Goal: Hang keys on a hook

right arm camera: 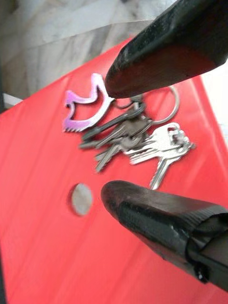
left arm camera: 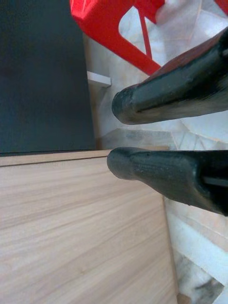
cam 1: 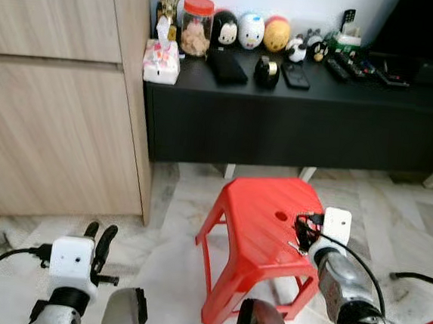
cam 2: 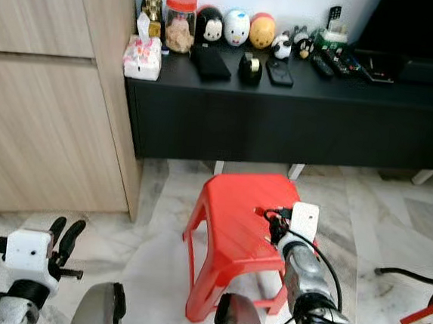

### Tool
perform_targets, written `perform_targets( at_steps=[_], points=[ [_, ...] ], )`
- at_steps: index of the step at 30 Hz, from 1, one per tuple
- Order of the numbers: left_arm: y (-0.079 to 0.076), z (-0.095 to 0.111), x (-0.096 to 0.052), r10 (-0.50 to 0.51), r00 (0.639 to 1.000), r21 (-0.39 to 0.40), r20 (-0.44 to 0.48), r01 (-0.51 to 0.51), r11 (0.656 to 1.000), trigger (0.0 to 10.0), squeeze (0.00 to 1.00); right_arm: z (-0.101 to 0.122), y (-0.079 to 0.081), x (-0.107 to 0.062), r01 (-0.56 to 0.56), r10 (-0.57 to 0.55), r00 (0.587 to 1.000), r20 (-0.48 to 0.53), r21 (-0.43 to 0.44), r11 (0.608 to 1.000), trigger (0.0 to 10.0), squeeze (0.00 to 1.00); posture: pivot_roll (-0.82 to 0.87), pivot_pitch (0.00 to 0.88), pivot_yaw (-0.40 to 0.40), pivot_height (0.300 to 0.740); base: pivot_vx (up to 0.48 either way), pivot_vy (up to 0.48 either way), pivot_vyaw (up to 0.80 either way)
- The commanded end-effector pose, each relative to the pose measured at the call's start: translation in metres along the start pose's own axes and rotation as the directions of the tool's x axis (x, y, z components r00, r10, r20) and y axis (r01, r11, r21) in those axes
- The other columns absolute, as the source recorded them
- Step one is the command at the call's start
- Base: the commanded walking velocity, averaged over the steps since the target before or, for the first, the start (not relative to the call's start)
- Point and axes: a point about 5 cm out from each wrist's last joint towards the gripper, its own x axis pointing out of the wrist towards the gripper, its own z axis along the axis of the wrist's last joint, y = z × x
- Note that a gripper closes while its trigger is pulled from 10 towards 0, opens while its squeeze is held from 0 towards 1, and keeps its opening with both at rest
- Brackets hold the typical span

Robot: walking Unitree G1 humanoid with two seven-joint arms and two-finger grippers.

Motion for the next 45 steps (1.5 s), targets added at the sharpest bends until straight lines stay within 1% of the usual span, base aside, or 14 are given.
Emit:
perform_targets(
  at_steps=[1, 5, 10, 13, 20, 25, 34, 39, 41, 42, 45],
  points=[
    [-0.002, 0.005, -0.002, -0.007, 1.0, -0.009, 0.001, 0.007, 1.0, 10.0, 0.0, 0.003, -0.007, -0.001, 0.01, -0.01, 1.0, 0.027, 0.015, 1.0, 10.0, 0.0, 0.13, 0.179, -0.131, 0.587, 0.0, 0.0, 0.0],
    [-0.004, 0.01, -0.004, -0.012, 1.0, -0.012, 0.002, 0.012, 1.0, 10.0, 0.0, 0.003, -0.009, -0.003, 0.012, -0.014, 0.998, 0.065, 0.044, 0.999, 10.0, 0.0, 0.12, 0.196, -0.129, 0.587, 0.0, 0.0, 0.0],
    [-0.004, 0.015, -0.007, -0.014, 1.0, -0.013, 0.003, 0.014, 1.0, 10.0, 0.0, 0.002, -0.01, -0.003, -0.005, 0.002, 0.998, 0.065, 0.036, 0.999, 10.0, 0.0, 0.13, 0.215, -0.128, 0.587, 0.0, 0.0, 0.0],
    [-0.004, 0.016, -0.009, -0.014, 1.0, -0.011, -0.001, 0.014, 1.0, 10.0, 0.0, 0.0, -0.009, -0.003, -0.022, 0.02, 0.999, 0.046, 0.025, 0.999, 10.0, 0.0, 0.12, 0.219, -0.127, 0.587, 0.0, 0.0, 0.0],
    [-0.004, 0.016, -0.008, -0.017, 1.0, -0.011, -0.012, 0.017, 1.0, 10.0, 0.0, 0.002, -0.007, -0.003, -0.046, 0.046, 0.997, 0.054, 0.003, 0.999, 10.0, 0.0, 0.12, 0.215, -0.124, 0.587, 0.0, 0.0, 0.0],
    [-0.005, 0.015, -0.008, -0.016, 1.0, -0.012, -0.021, 0.016, 1.0, 10.0, 0.0, 0.003, -0.005, -0.003, -0.067, 0.066, 0.995, 0.069, 0.009, 0.998, 10.0, 0.0, 0.12, 0.21, -0.129, 0.587, 0.0, 0.0, 0.0],
    [-0.005, 0.012, -0.008, -0.01, 1.0, -0.015, -0.029, 0.01, 1.0, 10.0, 0.0, 0.007, -0.004, -0.003, -0.1, 0.1, 0.991, 0.086, -0.005, 0.995, 10.0, 0.0, 0.11, 0.201, -0.135, 0.587, 0.0, 0.0, 0.0],
    [-0.006, 0.01, -0.008, -0.01, 0.999, -0.019, -0.033, 0.01, 1.0, 10.0, 0.0, 0.005, -0.004, -0.002, -0.11, 0.111, 0.993, 0.05, -0.032, 0.993, 10.0, 0.0, 0.1, 0.199, -0.138, 0.587, 0.0, 0.0, 0.0],
    [-0.007, 0.01, -0.008, -0.01, 0.999, -0.02, -0.033, 0.01, 1.0, 10.0, 0.0, 0.005, -0.004, -0.002, -0.113, 0.115, 0.992, 0.052, -0.037, 0.993, 10.0, 0.0, 0.1, 0.198, -0.137, 0.587, 0.0, 0.0, 0.0],
    [-0.007, 0.01, -0.008, -0.009, 0.999, -0.021, -0.034, 0.008, 1.0, 10.0, 0.0, 0.007, -0.004, -0.002, -0.114, 0.117, 0.991, 0.069, -0.051, 0.992, 10.0, 0.0, 0.1, 0.198, -0.138, 0.587, 0.0, 0.0, 0.0],
    [-0.007, 0.009, -0.007, -0.007, 0.999, -0.022, -0.035, 0.006, 1.0, 10.0, 0.0, 0.009, -0.004, -0.003, -0.101, 0.105, 0.988, 0.111, -0.035, 0.994, 10.0, 0.0, 0.1, 0.193, -0.138, 0.587, 0.0, 0.0, 0.0]
  ],
)
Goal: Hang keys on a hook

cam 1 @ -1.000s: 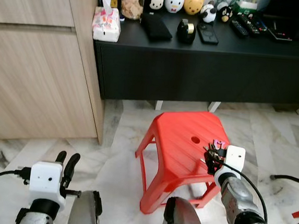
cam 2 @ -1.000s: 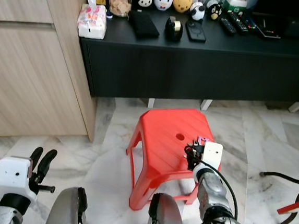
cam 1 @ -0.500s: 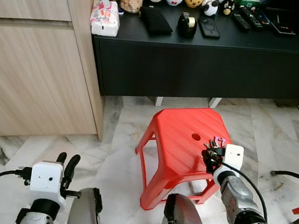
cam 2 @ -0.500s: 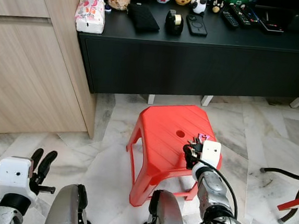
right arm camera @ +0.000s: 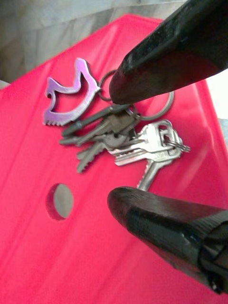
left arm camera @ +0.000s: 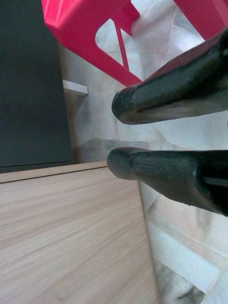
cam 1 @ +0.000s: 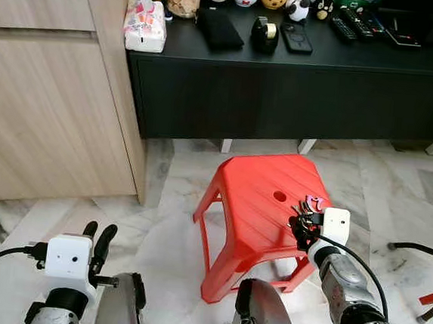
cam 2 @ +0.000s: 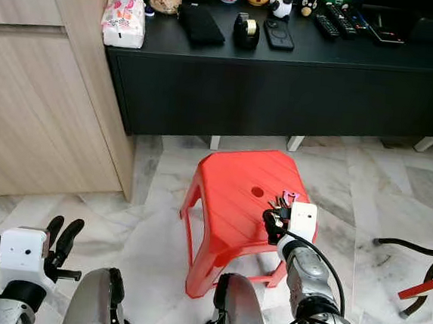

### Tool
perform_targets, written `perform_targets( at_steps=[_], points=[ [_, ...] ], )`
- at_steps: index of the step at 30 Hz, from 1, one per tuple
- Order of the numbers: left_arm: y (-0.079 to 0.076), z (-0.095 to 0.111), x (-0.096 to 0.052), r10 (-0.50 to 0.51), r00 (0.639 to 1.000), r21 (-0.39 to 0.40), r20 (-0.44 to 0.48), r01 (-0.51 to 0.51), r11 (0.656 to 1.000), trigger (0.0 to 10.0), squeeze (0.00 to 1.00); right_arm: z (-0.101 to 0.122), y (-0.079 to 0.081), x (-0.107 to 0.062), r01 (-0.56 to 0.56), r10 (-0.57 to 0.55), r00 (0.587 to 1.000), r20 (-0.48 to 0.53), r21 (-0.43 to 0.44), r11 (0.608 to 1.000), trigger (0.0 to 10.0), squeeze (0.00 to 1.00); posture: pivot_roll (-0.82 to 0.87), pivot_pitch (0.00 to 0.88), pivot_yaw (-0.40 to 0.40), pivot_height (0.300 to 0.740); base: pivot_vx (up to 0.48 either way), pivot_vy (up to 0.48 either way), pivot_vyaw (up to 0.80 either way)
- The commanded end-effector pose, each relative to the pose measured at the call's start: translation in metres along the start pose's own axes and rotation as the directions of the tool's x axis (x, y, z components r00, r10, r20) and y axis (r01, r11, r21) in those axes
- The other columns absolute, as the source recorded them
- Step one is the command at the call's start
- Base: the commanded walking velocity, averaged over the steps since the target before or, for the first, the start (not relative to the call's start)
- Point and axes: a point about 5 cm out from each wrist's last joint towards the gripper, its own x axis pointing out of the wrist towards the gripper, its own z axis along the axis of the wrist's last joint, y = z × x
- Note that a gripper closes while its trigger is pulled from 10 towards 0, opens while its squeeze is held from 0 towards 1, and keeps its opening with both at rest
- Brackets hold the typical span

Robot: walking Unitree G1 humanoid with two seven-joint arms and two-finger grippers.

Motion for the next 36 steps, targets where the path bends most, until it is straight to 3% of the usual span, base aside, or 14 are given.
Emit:
perform_targets(
  at_steps=[1, 13, 21, 36],
  points=[
    [-0.003, -0.003, -0.002, -0.009, 1.0, -0.002, -0.011, 0.009, 1.0, 10.0, 0.0, 0.0, -0.006, -0.002, 0.02, -0.02, 1.0, 0.015, -0.003, 1.0, 10.0, 0.0, 0.1, 0.193, -0.138, 0.587, 0.0, 0.0, 0.0],
    [-0.005, -0.007, 0.003, -0.008, 1.0, -0.011, -0.01, 0.008, 1.0, 10.0, 0.0, 0.005, -0.003, -0.001, 0.011, -0.012, 0.998, 0.059, 0.011, 1.0, 10.0, 0.0, 0.09, 0.164, -0.141, 0.587, 0.0, 0.0, 0.0],
    [-0.006, -0.009, 0.007, -0.007, 1.0, -0.012, -0.005, 0.006, 1.0, 10.0, 0.0, 0.0, -0.003, 0.001, 0.0, -0.003, 0.999, -0.043, -0.054, 0.999, 10.0, 0.0, 0.09, 0.15, -0.146, 0.587, 0.0, 0.0, 0.0],
    [-0.006, -0.013, 0.006, -0.001, 1.0, -0.013, -0.008, 0.001, 1.0, 10.0, 0.0, -0.003, -0.003, 0.002, -0.028, 0.022, 0.994, -0.111, -0.057, 0.998, 10.0, 0.0, 0.09, 0.148, -0.153, 0.587, 0.0, 0.0, 0.0]
  ],
)
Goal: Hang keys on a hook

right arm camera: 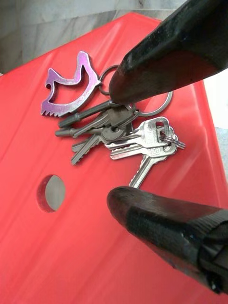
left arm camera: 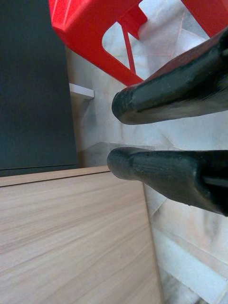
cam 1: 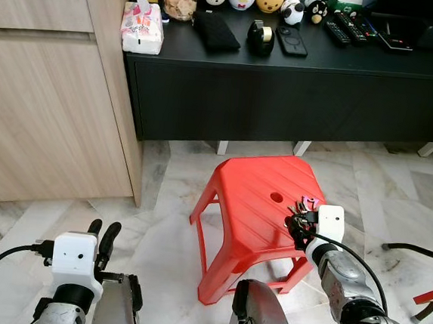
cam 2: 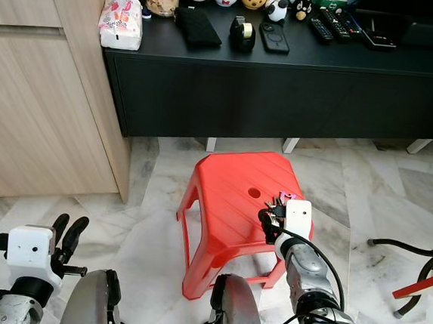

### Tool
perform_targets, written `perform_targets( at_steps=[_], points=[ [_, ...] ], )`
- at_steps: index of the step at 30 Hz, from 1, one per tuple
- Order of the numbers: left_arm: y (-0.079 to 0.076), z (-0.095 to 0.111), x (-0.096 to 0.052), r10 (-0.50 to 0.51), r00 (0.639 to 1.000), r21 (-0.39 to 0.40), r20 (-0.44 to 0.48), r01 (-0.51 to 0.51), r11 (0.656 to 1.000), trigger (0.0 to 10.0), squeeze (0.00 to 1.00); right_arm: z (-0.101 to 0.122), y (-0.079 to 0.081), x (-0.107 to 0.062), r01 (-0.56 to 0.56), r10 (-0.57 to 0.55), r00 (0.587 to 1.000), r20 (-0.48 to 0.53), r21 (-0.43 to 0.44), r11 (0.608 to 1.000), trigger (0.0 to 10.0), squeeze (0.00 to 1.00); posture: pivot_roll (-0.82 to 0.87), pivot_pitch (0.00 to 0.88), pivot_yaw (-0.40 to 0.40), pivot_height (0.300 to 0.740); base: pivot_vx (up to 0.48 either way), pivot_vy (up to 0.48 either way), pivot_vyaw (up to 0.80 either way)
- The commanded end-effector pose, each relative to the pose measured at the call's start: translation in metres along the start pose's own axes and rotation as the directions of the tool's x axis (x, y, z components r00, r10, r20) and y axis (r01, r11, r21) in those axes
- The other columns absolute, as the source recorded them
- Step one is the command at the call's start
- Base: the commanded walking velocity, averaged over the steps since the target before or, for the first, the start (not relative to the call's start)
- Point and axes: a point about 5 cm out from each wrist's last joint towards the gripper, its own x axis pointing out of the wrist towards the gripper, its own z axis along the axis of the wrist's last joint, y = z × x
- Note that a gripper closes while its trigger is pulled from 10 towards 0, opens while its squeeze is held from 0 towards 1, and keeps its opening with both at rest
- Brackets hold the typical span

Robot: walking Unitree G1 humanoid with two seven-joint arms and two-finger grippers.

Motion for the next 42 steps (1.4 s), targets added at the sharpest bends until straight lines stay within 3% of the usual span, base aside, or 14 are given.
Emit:
perform_targets(
  at_steps=[1, 24, 25, 27, 28, 42],
  points=[
    [-0.0027, -0.0067, -0.0031, -0.003, 1.0, -0.001, -0.026, 0.003, 1.0, 10.0, 0.0, -0.0038, -0.0054, -0.0014, 0.01, -0.01, 0.999, -0.038, -0.01, 1.0, 10.0, 0.0, 0.09, 0.148, -0.153, 0.587, 0.0, 0.0, 0.0],
    [-0.0021, -0.0093, -0.0036, 0.0, 1.0, 0.003, -0.028, 0.0, 1.0, 10.0, 0.0, -0.0118, -0.0046, -0.0015, 0.013, -0.004, 0.991, -0.132, 0.065, 0.998, 10.0, 0.0, 0.09, 0.149, -0.156, 0.587, 0.0, 0.0, 0.0],
    [-0.002, -0.0093, -0.0037, 0.0, 1.0, 0.003, -0.028, 0.0, 1.0, 10.0, 0.0, -0.0119, -0.0047, -0.0015, 0.013, -0.004, 0.991, -0.134, 0.065, 0.998, 7.7, 0.0, 0.09, 0.149, -0.156, 0.587, 0.0, 0.0, 0.0],
    [-0.0019, -0.0094, -0.0039, 0.001, 1.0, 0.004, -0.028, -0.001, 1.0, 10.0, 0.0, -0.012, -0.0048, -0.0016, 0.014, -0.005, 0.991, -0.136, 0.064, 0.998, 7.5, 0.0, 0.09, 0.15, -0.156, 0.587, 0.0, 0.0, 0.0],
    [-0.0019, -0.0095, -0.004, 0.001, 1.0, 0.004, -0.028, -0.001, 1.0, 10.0, 0.0, -0.012, -0.0049, -0.0016, 0.015, -0.007, 0.99, -0.138, 0.06, 0.998, 0.0, 0.0, 0.09, 0.15, -0.155, 0.587, 0.0, 0.0, 0.0],
    [-0.0025, -0.0108, -0.0067, -0.003, 0.999, 0.004, -0.036, 0.003, 1.0, 10.0, 0.0, -0.0121, -0.0057, -0.0017, 0.021, -0.012, 0.99, -0.143, 0.06, 0.998, 0.0, 0.0, 0.08, 0.161, -0.153, 0.587, 0.0, 0.0, 0.0]
  ],
)
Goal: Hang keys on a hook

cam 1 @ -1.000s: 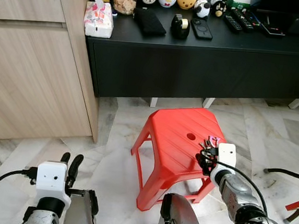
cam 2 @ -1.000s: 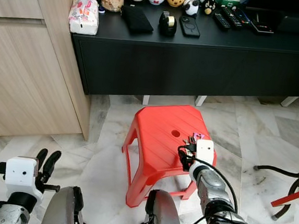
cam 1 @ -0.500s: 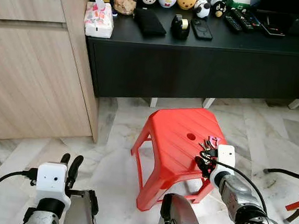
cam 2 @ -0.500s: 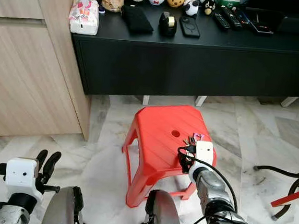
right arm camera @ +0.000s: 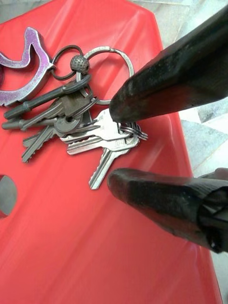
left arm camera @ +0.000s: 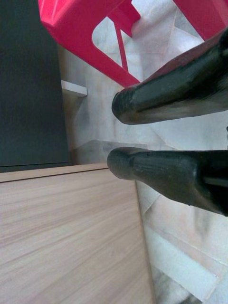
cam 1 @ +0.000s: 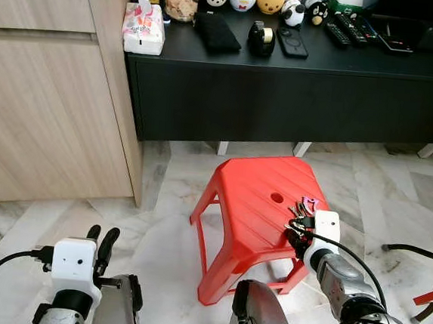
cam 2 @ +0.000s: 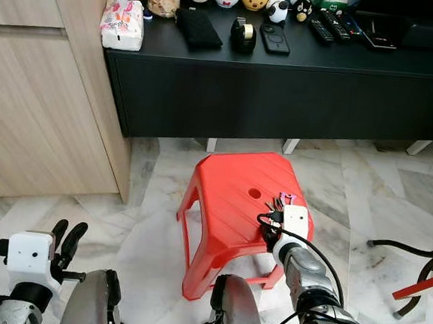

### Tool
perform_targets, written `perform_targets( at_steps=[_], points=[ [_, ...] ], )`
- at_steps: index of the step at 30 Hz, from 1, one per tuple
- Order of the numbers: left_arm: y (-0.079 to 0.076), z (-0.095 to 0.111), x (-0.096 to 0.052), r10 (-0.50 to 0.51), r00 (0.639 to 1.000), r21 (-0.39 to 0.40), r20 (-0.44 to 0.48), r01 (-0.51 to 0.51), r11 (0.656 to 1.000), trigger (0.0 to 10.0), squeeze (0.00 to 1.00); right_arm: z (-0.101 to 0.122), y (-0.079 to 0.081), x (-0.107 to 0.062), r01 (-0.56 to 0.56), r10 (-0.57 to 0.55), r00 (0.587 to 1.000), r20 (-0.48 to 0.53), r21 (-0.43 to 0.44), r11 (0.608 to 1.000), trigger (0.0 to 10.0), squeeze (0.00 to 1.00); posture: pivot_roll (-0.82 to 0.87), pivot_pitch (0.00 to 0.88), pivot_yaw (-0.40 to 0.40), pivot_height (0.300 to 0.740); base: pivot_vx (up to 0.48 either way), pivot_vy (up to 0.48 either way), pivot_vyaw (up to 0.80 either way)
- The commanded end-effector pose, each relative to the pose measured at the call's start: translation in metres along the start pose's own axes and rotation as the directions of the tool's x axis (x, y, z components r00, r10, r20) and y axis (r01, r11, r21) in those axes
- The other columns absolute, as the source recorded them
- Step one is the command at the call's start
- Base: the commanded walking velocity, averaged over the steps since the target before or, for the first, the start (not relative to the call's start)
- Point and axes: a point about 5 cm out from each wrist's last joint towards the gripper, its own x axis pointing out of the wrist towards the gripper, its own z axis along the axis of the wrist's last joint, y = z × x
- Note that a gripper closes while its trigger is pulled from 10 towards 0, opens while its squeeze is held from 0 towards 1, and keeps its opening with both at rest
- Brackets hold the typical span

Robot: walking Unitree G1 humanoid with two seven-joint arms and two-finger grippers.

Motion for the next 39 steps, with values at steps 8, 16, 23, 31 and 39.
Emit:
perform_targets(
  at_steps=[8, 16, 23, 31, 39],
  points=[
    [-0.004, -0.003, 0.0, -0.013, 1.0, -0.001, -0.011, 0.013, 1.0, 10.0, 0.0, 0.0, -0.006, -0.001, 0.022, -0.022, 1.0, -0.007, 0.016, 1.0, 0.0, 0.0, 0.08, 0.156, -0.152, 0.587, 0.0, 0.0, 0.0],
    [-0.005, -0.004, 0.0, -0.022, 1.0, -0.003, -0.013, 0.022, 1.0, 10.0, 0.0, 0.0, -0.006, -0.001, 0.023, -0.023, 1.0, -0.009, 0.016, 1.0, 0.0, 0.0, 0.09, 0.156, -0.153, 0.587, 0.0, 0.0, 0.0],
    [-0.005, -0.004, 0.002, -0.024, 1.0, -0.001, -0.015, 0.024, 1.0, 10.0, 0.0, 0.001, -0.005, -0.001, 0.029, -0.029, 1.0, 0.001, 0.025, 0.999, 0.0, 0.0, 0.08, 0.151, -0.152, 0.587, 0.0, 0.0, 0.0],
    [-0.004, -0.008, 0.01, -0.021, 1.0, 0.001, -0.013, 0.021, 1.0, 10.0, 0.0, 0.007, -0.002, 0.0, 0.053, -0.059, 0.995, 0.086, 0.07, 0.996, 0.0, 0.0, 0.09, 0.112, -0.151, 0.587, 0.0, 0.0, 0.0],
    [0.003, -0.011, 0.027, -0.007, 1.0, 0.019, 0.0, 0.007, 1.0, 10.0, 0.0, 0.015, 0.007, 0.001, 0.047, -0.065, 0.983, 0.174, 0.106, 0.993, 0.0, 0.0, 0.09, 0.02, -0.139, 0.587, 0.0, 0.0, 0.0]
  ],
)
